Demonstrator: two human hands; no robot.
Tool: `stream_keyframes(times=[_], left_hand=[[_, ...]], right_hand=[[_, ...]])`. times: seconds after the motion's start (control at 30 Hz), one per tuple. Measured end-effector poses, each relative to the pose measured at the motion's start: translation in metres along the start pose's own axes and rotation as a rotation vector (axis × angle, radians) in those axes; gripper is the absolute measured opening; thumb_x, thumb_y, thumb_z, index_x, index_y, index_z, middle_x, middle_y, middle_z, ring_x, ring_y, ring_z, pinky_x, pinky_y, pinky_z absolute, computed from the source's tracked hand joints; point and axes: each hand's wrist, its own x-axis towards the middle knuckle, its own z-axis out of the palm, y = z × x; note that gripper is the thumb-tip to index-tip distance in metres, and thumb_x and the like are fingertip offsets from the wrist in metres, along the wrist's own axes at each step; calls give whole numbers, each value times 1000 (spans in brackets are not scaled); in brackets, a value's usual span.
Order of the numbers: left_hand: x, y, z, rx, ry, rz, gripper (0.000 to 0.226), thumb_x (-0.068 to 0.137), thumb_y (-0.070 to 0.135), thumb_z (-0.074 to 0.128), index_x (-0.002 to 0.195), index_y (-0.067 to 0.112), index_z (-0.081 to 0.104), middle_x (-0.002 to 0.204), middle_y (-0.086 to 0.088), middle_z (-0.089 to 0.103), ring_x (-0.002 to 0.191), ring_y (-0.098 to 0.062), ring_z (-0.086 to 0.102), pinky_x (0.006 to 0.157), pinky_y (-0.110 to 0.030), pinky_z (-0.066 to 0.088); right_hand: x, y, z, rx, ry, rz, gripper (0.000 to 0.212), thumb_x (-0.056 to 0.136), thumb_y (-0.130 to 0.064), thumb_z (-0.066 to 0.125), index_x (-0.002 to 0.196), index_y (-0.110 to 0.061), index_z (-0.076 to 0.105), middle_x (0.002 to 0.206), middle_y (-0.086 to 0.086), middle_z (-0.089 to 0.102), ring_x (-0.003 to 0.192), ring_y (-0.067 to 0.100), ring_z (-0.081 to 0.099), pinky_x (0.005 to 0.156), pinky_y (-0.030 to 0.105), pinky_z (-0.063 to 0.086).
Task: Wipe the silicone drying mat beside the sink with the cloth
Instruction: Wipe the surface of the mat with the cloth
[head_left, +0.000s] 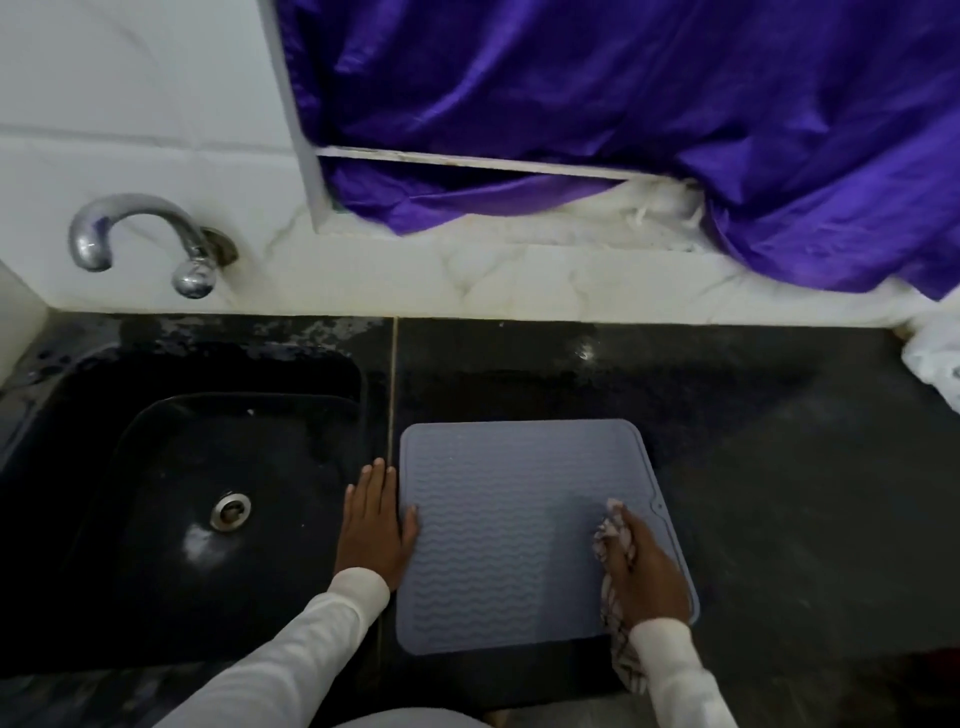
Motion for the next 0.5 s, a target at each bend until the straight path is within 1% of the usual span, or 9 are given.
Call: stream_keyframes(times=[0.07,0.1,0.17,0.2,0.3,0.37,0.43,0.47,0.5], left_hand=[[0,-1,0,9,-1,2,70,95,54,17,151,13,14,160,-3,4,144,-11,-10,117,-36,-8],[-1,-2,1,11,-5,3,70,95,54,17,152,13,13,160,-3,3,144,-11,-10,117,-35,-10],[0,-2,1,8,-3,9,70,96,54,18,151,12,15,160,-4,5,145,-13,-8,117,-33,-12],[0,-3,1,10,0,16,70,96,53,19,151,11,17,160,-5,7,146,-15,-5,117,-32,-12],[2,-4,2,17,-8,28,70,94,51,19,149,7,23,158,-10,16,146,-21,6,117,-33,-10],[2,-4,2,14,-5,27,70,94,51,20,148,7,26,157,-11,19,146,-22,9,117,-33,-9],[2,-5,3,16,10,31,69,94,51,20,148,8,26,158,-10,18,146,-21,8,118,-34,-8],[2,-5,3,17,22,33,69,95,51,19,149,8,25,158,-10,16,146,-21,6,118,-34,-8],[2,-5,4,17,23,31,69,95,51,19,149,8,23,159,-9,14,146,-20,4,118,-35,-7]], right_hand=[[-23,-35,13,64,-113,-85,41,95,-32,56,132,-49,47,120,-21,60,88,-14,58,75,4,43],[-35,-51,24,62,-162,-148,42,95,-31,56,131,-51,47,121,-26,58,90,-17,57,75,0,41],[-57,-84,48,12,-230,-304,42,93,-42,53,132,-55,44,124,-33,52,101,-14,55,84,5,42],[-66,-97,62,-4,-268,-358,44,93,-48,47,135,-54,41,125,-31,53,104,-9,56,87,11,44],[-83,-116,110,-157,-409,-444,51,96,-48,38,146,-42,30,126,0,64,103,23,65,84,32,49],[-87,-115,131,-379,-384,-454,55,98,-43,38,149,-31,24,110,9,69,88,29,67,71,35,50],[-90,-110,136,-459,-351,-460,54,88,-45,41,138,-25,49,77,1,72,54,15,64,45,25,46],[-91,-106,137,-501,-339,-496,53,82,-46,43,128,-24,59,66,-3,69,41,10,56,35,21,39],[-92,-103,137,-526,-299,-539,53,78,-46,46,124,-24,62,61,-5,67,35,8,52,31,19,34]])
